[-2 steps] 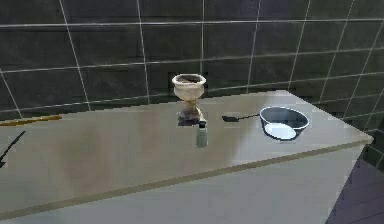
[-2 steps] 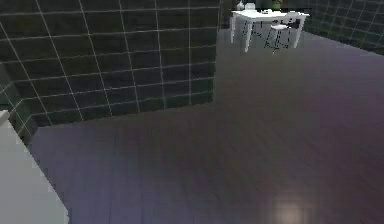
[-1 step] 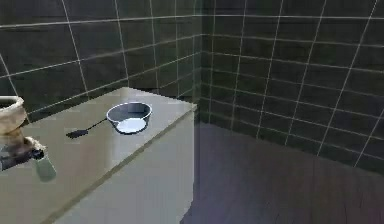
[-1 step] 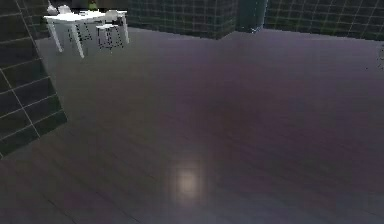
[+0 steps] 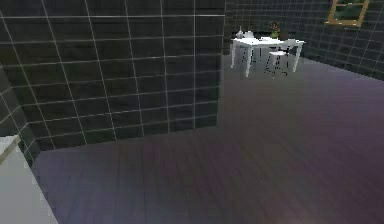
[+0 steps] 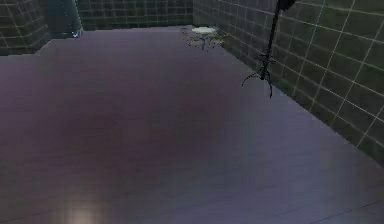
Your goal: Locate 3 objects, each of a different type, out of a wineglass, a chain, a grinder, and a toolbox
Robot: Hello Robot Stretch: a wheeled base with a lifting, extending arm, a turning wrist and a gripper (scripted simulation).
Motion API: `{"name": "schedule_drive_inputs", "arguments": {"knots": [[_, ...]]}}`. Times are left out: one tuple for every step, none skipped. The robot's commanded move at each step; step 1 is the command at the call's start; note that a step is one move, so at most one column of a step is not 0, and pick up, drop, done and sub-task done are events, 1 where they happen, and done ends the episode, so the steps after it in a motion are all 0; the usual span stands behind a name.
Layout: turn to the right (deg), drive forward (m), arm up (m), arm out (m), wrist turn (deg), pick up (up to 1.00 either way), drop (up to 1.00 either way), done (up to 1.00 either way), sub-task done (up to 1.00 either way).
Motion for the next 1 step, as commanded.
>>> {"name": "schedule_drive_inputs", "arguments": {"knots": [[21.0, 0.0, 0.0, 0.0, 0.0, 0.0, 0.0, 0.0, 0.0]]}}
